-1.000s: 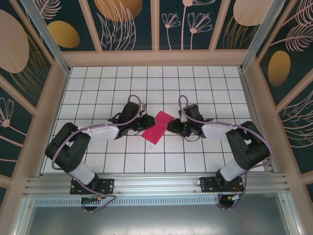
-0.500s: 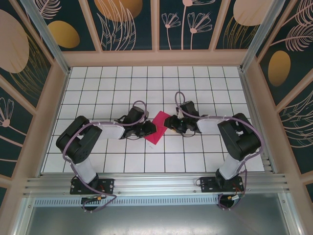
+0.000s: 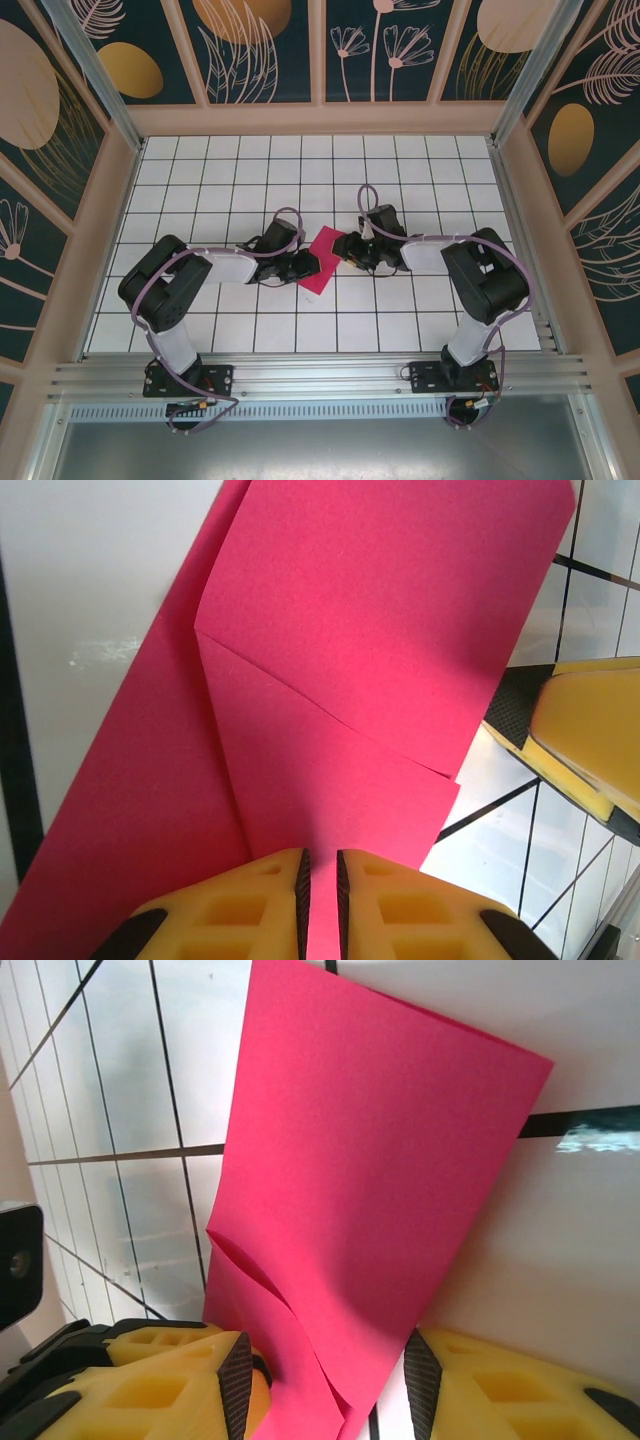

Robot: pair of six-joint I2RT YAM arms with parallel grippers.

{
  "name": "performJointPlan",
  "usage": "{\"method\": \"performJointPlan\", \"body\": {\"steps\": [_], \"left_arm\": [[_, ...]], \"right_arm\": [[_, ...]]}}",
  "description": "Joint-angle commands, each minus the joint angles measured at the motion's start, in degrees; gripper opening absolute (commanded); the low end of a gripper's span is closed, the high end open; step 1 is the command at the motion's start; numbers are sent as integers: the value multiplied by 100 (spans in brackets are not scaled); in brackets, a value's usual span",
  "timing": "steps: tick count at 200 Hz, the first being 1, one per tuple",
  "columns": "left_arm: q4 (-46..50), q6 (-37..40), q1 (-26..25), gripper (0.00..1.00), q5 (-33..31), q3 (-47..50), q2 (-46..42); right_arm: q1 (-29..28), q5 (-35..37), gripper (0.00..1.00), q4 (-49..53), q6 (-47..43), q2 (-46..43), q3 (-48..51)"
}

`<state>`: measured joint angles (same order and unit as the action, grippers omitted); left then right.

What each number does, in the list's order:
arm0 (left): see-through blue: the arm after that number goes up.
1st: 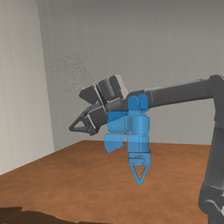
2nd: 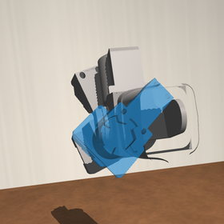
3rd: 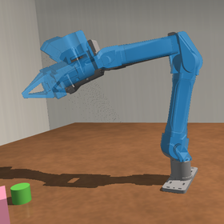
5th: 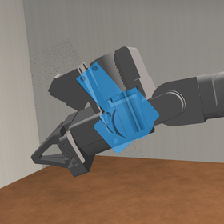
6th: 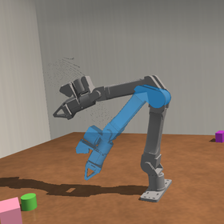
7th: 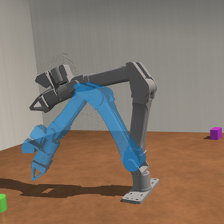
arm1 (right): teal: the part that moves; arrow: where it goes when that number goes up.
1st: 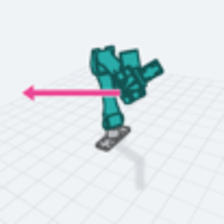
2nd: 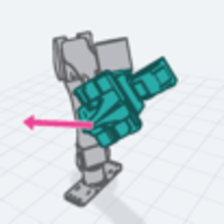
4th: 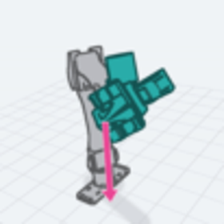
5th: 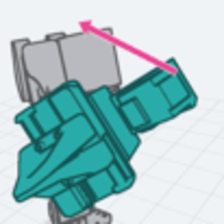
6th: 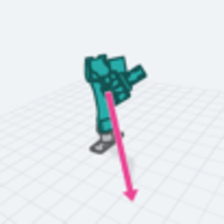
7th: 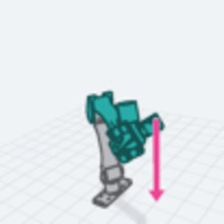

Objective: Fold a paper plane with a square sheet of paper (pick it up from the middle)
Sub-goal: Turn over the paper at the center of the table.

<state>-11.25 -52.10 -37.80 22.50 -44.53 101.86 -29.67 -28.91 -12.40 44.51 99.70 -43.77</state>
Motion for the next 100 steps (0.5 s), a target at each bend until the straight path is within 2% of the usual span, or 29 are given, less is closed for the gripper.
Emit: {"method": "performJointPlan", "body": {"steps": [1, 65, 100], "left_arm": [[172, 77, -34, 19, -101, -73, 58], [-74, -132, -43, 19, -211, 82, -92], [-229, -287, -41, 19, -272, 201, -180]], "right_arm": [[5, -340, 47, -483, 90, 108, 49], [-106, -680, 46, -1129, 143, 65, 444], [-266, -756, 41, -1537, 213, 89, 629]]}}
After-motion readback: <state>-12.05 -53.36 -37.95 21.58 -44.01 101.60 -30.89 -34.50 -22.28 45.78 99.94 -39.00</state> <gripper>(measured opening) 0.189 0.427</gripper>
